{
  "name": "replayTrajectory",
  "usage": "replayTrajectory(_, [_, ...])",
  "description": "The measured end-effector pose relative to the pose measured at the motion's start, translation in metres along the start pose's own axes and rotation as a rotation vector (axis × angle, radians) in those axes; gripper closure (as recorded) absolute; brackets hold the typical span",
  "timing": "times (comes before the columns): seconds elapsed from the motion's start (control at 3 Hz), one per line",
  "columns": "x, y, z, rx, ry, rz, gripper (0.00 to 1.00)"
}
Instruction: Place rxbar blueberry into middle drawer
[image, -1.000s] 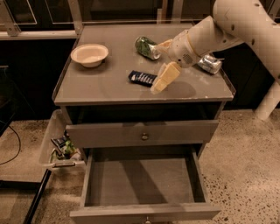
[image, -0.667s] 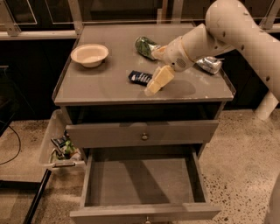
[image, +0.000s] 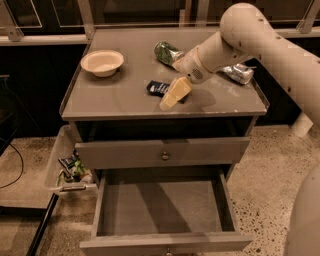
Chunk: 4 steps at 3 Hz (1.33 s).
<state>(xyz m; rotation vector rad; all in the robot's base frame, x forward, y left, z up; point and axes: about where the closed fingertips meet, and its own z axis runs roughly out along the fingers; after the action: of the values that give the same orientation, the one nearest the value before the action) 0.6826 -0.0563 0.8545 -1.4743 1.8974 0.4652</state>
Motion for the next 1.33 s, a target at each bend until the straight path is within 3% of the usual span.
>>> replayTrajectory(1.0, [0.024, -0.028, 0.015, 0.047, 0.065, 0.041, 0.0])
replayTrajectory(1.33, [0.024, -0.028, 0.015, 0.047, 0.065, 0.041, 0.18])
